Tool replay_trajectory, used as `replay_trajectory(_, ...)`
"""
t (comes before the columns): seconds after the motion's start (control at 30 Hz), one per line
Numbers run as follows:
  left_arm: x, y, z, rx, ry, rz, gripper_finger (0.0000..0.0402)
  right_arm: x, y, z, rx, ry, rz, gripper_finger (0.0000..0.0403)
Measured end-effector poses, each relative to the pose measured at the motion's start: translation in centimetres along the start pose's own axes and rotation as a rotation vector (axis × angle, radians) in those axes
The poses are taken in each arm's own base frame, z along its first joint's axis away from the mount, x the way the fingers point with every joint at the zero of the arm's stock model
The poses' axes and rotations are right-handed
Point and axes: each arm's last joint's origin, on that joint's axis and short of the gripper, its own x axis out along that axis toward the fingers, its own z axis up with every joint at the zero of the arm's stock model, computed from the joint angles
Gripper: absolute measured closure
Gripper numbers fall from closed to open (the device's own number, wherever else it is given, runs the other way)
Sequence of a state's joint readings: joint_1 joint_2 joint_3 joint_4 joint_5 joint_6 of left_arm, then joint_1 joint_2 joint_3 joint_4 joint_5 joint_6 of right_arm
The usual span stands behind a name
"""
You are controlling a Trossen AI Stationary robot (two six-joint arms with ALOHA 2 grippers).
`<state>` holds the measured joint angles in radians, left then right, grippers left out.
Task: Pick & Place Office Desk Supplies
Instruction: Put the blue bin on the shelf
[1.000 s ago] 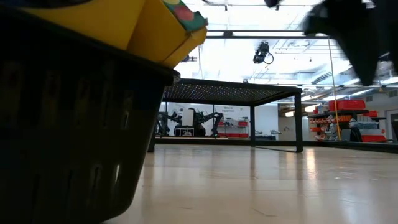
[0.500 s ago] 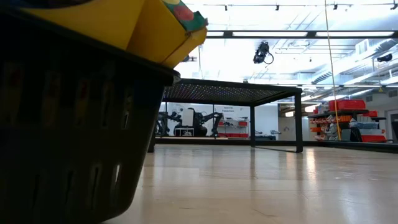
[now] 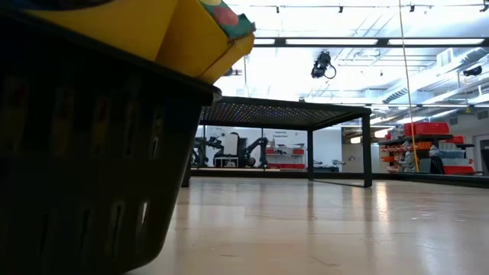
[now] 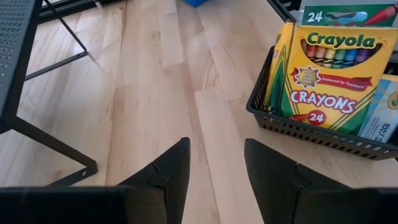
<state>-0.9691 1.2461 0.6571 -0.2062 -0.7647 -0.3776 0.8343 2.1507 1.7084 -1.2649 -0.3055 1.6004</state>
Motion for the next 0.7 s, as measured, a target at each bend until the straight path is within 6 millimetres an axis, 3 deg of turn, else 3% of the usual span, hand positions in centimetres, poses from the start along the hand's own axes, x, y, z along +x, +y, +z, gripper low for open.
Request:
replay_trajectory(0.4,0.0,0.0,0.0,0.000,0.000,-0.001,0.0240,0.5,-0.7,-0.3,0.047,-0.012,-0.066,0.0184)
replay_trajectory(0.7,0.0,0.0,0.0,0.000,0.002,-0.007,0.0240,-0.8,-1.9,-0.4,0.072,-0.062,-0.113,0.0184)
